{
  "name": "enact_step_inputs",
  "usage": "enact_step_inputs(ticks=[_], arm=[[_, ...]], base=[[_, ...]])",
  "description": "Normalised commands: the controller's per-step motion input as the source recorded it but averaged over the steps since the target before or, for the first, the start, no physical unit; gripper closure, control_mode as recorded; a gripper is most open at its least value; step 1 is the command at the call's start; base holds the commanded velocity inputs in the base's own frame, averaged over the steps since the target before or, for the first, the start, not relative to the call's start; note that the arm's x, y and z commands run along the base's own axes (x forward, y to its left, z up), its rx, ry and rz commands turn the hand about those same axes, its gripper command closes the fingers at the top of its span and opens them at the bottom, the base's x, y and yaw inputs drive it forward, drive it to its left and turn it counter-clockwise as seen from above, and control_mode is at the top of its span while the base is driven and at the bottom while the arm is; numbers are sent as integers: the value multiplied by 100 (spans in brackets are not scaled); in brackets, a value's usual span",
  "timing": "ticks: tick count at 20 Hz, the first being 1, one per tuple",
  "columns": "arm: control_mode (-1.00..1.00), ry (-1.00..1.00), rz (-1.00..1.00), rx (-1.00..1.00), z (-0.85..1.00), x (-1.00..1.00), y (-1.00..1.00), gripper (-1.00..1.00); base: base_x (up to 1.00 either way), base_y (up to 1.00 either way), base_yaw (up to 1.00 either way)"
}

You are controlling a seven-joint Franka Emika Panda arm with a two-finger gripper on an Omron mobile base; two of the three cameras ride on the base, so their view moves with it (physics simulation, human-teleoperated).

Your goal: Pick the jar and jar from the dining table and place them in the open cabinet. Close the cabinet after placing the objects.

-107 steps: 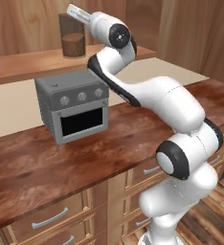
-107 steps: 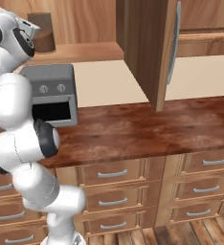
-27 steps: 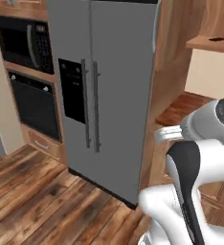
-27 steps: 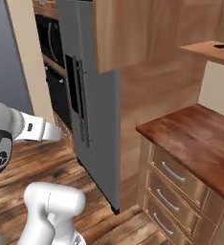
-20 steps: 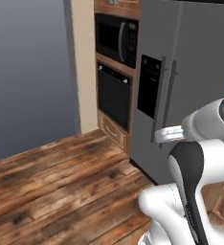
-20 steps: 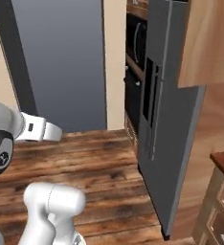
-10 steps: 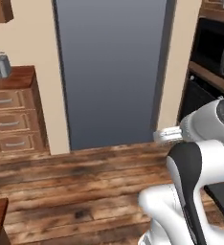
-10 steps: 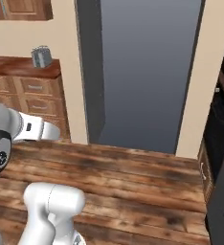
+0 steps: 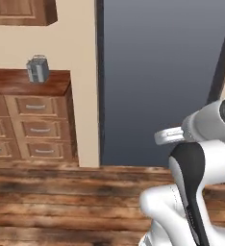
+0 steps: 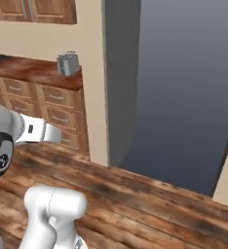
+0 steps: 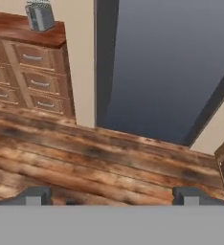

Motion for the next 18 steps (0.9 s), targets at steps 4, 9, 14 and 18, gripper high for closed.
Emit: enact_step_inputs(ticks=[4,9,14,18], arm=[[100,0,0,0,0,0,0,-100],[100,0,0,0,0,0,0,-100],[100,0,0,0,0,0,0,-100],[100,0,0,0,0,0,0,-100]], base=[[100,0,68],[65,0,95],[71,0,93],[50,-2,77]])
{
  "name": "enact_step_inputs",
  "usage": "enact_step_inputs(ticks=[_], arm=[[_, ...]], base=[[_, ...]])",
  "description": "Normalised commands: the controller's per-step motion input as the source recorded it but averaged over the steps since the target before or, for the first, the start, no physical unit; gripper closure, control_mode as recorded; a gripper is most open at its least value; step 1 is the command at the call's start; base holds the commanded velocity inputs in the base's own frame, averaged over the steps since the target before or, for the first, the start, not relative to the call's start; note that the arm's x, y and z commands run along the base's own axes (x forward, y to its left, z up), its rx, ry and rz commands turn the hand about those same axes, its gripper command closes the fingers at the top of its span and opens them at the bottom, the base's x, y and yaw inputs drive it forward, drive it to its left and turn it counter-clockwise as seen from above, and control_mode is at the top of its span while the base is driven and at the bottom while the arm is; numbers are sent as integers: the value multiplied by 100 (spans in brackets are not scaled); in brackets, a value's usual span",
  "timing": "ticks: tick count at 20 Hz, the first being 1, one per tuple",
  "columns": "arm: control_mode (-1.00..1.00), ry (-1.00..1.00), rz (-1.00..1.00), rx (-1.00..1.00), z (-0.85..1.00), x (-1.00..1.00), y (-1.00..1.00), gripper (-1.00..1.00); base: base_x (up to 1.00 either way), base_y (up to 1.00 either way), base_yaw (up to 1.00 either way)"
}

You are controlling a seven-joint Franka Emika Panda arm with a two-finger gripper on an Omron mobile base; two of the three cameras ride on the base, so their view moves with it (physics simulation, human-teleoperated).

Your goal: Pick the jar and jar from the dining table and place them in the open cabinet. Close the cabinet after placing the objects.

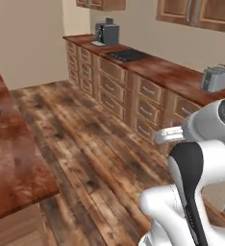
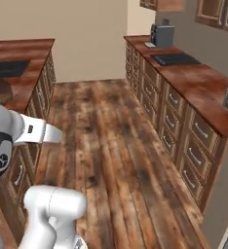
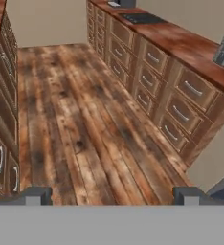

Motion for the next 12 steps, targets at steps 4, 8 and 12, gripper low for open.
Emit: enact_step_inputs(ticks=[4,8,12], arm=[[100,0,0,0,0,0,0,-100],[100,0,0,0,0,0,0,-100],[100,0,0,0,0,0,0,-100]], base=[[38,-33,83],[29,-16,77],[75,-27,61]])
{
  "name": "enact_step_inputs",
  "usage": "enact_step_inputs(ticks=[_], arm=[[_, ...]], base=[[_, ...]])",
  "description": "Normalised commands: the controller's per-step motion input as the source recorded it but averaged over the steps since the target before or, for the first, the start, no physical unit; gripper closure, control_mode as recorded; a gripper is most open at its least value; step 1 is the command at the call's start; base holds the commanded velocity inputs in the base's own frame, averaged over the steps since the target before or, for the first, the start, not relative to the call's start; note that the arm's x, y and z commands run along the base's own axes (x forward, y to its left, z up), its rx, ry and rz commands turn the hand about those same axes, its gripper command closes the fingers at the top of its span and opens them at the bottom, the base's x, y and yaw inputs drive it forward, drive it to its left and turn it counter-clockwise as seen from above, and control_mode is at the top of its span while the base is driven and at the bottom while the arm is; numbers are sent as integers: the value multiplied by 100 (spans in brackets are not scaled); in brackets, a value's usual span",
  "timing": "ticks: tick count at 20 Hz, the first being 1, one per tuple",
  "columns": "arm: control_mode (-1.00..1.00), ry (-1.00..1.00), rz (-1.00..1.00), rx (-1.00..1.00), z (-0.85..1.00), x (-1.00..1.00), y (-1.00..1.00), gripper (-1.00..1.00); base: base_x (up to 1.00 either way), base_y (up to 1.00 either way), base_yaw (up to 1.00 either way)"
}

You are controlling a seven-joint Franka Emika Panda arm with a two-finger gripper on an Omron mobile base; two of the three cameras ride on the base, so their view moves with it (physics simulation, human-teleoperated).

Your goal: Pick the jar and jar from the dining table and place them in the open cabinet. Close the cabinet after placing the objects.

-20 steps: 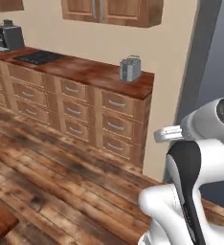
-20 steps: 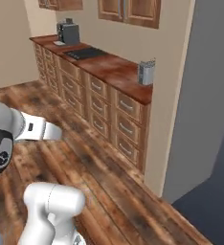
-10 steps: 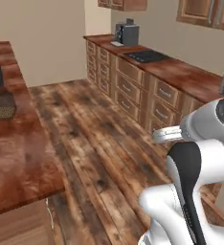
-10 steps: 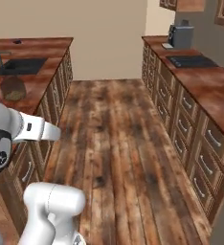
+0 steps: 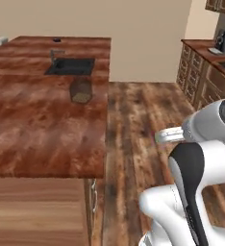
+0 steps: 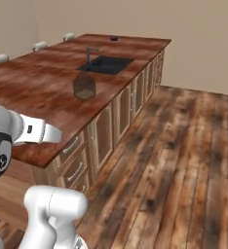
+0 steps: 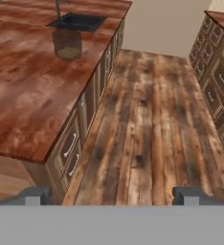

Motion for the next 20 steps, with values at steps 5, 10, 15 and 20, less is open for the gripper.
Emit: enact_step_inputs(ticks=[5,10,15,20], arm=[[100,0,0,0,0,0,0,-100],[100,0,0,0,0,0,0,-100],[100,0,0,0,0,0,0,-100],[100,0,0,0,0,0,0,-100]], base=[[42,-75,65],[39,-99,55],[85,-84,38],[98,-65,17]])
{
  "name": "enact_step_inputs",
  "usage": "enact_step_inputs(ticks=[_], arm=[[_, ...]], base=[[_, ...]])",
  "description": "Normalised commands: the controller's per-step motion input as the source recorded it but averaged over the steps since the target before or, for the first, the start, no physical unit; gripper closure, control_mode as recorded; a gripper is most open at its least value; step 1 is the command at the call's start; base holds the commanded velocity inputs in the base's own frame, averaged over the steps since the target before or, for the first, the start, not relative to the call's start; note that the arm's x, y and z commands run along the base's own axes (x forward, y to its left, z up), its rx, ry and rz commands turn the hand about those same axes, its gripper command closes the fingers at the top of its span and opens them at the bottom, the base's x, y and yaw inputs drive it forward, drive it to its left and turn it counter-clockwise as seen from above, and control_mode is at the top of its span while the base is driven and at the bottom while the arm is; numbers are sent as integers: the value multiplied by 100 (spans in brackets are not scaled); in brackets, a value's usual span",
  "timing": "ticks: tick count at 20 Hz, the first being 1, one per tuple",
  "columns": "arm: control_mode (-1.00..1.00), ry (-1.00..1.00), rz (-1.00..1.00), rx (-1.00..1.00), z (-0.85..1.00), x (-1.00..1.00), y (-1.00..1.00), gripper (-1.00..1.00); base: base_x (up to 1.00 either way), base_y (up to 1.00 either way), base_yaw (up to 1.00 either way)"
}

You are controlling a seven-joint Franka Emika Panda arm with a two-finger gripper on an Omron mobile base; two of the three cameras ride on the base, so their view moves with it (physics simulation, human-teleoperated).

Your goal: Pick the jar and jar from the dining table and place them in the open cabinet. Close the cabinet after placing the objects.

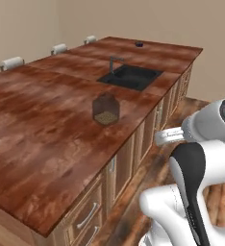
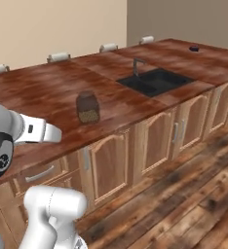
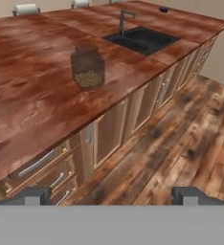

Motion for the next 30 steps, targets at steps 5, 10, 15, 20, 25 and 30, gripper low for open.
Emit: enact_step_inputs(ticks=[5,10,15,20,25,30], arm=[[100,0,0,0,0,0,0,-100],[100,0,0,0,0,0,0,-100],[100,0,0,0,0,0,0,-100],[100,0,0,0,0,0,0,-100],[100,0,0,0,0,0,0,-100],[-100,8,4,0,0,27,0,-100]], base=[[88,-93,6],[84,-50,49],[62,-22,64],[82,-45,62],[75,-3,19],[17,0,3]])
